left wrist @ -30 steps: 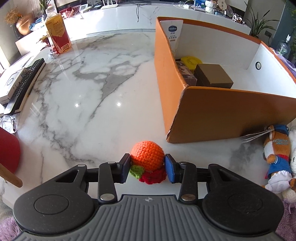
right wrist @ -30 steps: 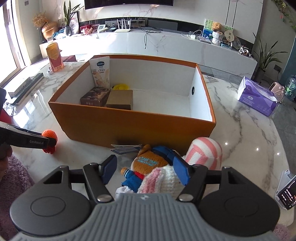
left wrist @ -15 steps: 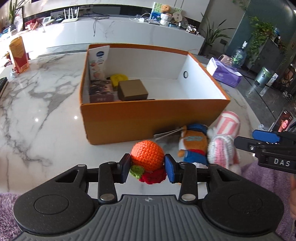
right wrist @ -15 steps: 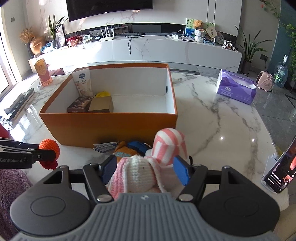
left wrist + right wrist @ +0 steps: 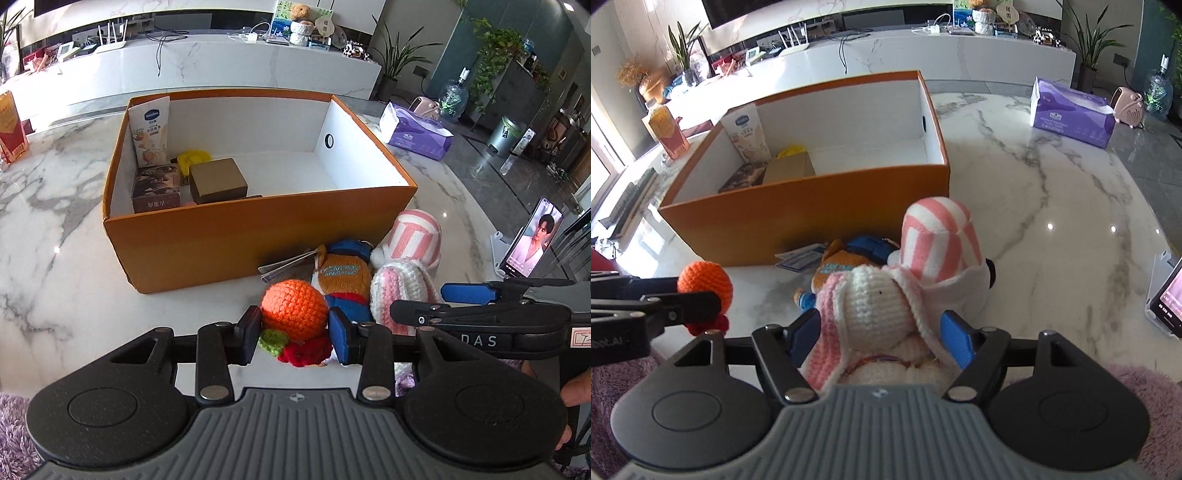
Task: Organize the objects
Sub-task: 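Grasp the white and pink crocheted bunny with the right gripper, then lift both crocheted toys and carry them over the orange box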
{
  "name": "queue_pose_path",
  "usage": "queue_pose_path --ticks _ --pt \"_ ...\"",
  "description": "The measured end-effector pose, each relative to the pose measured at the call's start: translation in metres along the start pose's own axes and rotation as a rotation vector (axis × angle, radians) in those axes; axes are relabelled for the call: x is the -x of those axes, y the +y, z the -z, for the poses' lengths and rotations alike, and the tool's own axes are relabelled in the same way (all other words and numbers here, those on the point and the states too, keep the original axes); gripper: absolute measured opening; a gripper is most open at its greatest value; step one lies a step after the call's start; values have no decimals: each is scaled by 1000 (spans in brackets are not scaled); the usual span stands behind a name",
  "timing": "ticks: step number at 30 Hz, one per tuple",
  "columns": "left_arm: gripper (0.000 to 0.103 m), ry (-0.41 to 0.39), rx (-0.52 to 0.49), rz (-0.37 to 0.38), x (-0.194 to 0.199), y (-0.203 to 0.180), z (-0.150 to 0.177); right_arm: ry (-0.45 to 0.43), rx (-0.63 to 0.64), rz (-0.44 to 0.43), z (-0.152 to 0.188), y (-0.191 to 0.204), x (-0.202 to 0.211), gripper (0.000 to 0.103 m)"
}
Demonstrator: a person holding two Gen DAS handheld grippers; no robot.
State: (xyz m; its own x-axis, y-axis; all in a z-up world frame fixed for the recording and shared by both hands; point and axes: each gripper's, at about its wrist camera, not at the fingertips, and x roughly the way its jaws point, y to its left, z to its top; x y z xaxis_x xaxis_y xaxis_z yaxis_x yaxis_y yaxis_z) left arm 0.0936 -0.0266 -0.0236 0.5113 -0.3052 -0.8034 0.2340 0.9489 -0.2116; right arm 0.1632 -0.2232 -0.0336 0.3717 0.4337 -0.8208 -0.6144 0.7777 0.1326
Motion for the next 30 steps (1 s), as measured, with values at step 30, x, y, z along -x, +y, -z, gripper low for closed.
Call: queue_pose_path --ticks 30 --pt "46 58 -27 36 -8 -12 10 60 87 -115 23 -2 -1 60"
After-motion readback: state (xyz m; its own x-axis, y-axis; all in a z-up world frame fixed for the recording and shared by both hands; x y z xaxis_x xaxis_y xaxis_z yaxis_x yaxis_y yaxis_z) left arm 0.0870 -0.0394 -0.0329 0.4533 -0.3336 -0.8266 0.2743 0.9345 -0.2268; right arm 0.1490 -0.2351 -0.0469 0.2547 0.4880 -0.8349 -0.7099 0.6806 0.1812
